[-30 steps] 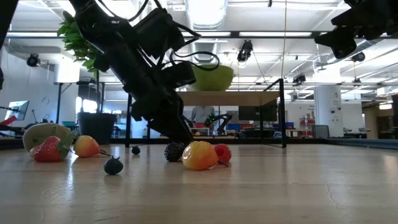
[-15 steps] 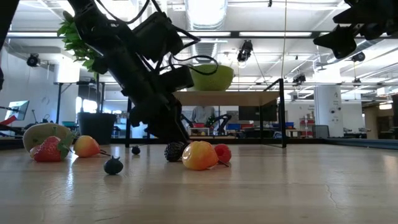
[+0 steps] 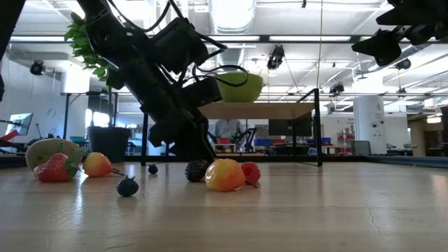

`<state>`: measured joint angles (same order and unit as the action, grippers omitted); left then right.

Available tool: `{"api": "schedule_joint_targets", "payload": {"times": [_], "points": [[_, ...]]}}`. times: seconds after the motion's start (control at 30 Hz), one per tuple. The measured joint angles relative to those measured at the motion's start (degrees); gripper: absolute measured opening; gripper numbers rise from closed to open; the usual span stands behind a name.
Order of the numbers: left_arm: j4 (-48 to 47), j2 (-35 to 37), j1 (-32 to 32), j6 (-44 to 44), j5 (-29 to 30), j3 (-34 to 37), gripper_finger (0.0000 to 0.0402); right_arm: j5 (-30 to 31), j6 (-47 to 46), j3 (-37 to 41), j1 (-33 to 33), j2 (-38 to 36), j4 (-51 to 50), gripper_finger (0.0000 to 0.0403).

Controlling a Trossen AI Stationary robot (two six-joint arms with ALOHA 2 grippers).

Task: Pick & Place Fruit
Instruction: Put the red raspberry into the green strainer bowl on the shelf

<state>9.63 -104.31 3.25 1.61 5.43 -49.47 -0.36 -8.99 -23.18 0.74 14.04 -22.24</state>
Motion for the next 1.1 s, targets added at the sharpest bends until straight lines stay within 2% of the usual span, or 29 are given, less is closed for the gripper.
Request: {"api": "schedule_joint_targets", "payload": {"times": [0.33,0.87,1.1], "points": [[-0.1,0.0,0.0,-0.1,-0.2,0.0,0.0112,0.0,0.0,0.0,0.0,0.0,0.0,0.0334],[-0.6,0.2,0.0,-0.2,-0.2,-0.3,0.0114,0.0,0.0,0.0,0.0,0.0,0.0,0.0286],[-4.4,2.6,-0.1,2.5,-2.2,-6.0,0.0113,0.0,0.0,0.0,0.0,0.0,0.0,0.0267]]}}
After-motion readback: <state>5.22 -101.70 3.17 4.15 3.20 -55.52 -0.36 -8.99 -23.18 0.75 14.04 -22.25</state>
